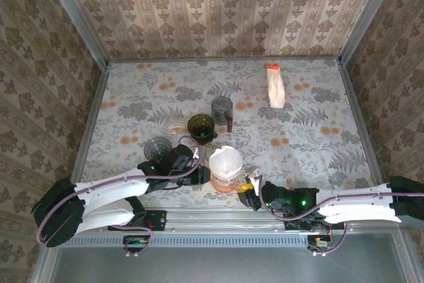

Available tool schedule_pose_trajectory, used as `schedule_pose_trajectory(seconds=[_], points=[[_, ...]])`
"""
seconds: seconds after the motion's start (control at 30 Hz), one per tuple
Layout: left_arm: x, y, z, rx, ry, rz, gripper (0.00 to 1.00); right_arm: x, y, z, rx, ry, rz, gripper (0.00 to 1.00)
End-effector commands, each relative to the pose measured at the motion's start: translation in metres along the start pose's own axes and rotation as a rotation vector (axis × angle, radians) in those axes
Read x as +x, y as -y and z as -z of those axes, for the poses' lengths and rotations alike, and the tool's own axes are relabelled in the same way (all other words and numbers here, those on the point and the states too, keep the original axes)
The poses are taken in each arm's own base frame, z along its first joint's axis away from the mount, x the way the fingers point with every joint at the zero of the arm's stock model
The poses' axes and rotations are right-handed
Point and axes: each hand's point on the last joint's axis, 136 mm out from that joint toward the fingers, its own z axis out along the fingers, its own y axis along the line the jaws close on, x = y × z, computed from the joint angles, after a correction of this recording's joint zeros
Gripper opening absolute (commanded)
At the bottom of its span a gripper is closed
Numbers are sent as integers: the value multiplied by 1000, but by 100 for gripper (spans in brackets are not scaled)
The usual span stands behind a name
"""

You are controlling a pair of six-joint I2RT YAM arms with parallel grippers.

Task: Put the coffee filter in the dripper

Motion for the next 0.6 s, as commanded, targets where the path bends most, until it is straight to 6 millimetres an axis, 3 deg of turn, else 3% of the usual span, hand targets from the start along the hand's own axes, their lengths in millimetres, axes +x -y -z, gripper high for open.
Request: schedule_pose_trajectory(seconds=[0.0,0.47,0.57], points=[[1,2,0,6,-1,11,29,-8,4,1,37,35,11,32],[1,0,1,1,5,15,29,-12,13,9,107,80,19,29],[1,0,1,3,3,15,29,-11,11,8,99,76,23,37]])
